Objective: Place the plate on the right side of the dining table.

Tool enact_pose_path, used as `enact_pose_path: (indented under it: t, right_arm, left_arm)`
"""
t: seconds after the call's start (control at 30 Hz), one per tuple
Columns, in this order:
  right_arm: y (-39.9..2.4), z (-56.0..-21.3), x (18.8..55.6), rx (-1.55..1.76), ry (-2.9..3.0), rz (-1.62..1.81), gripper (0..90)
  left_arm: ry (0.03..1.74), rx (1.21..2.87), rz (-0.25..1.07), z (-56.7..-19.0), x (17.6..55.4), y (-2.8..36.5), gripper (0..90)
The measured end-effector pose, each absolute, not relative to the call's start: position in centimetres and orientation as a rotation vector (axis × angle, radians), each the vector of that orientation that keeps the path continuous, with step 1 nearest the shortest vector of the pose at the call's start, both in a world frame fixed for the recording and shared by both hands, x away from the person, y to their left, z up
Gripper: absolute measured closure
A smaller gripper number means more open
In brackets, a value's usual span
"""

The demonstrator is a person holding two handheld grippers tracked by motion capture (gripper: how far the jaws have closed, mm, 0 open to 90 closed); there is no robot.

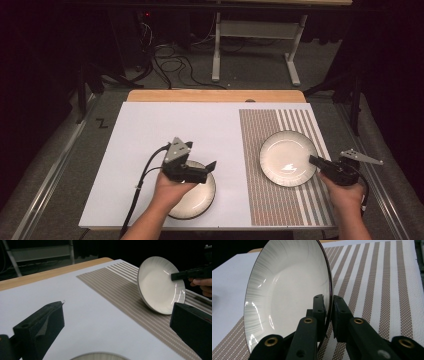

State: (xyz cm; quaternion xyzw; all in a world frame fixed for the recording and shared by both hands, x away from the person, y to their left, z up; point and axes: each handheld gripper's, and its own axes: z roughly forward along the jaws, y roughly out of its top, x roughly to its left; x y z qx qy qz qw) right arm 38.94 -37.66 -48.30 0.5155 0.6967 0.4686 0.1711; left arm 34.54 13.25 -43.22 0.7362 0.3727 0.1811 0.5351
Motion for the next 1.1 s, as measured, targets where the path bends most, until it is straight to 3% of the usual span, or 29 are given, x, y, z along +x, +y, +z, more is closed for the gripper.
enact_pose_path:
  t: [0.4, 1.1]
  right_arm:
    - [-37.2, -48.5, 39.5, 1.515, 1.974, 1.24, 81.4]
    - [-37.2, -49.7, 40.2, 1.689, 1.91, 1.132, 78.3]
  left_arm:
    - [0.997, 1.668, 0.47, -44.6, 31.9, 22.1, 0.3]
    - [1.013, 1.632, 0.428, -46.2, 31.8, 24.2, 0.4]
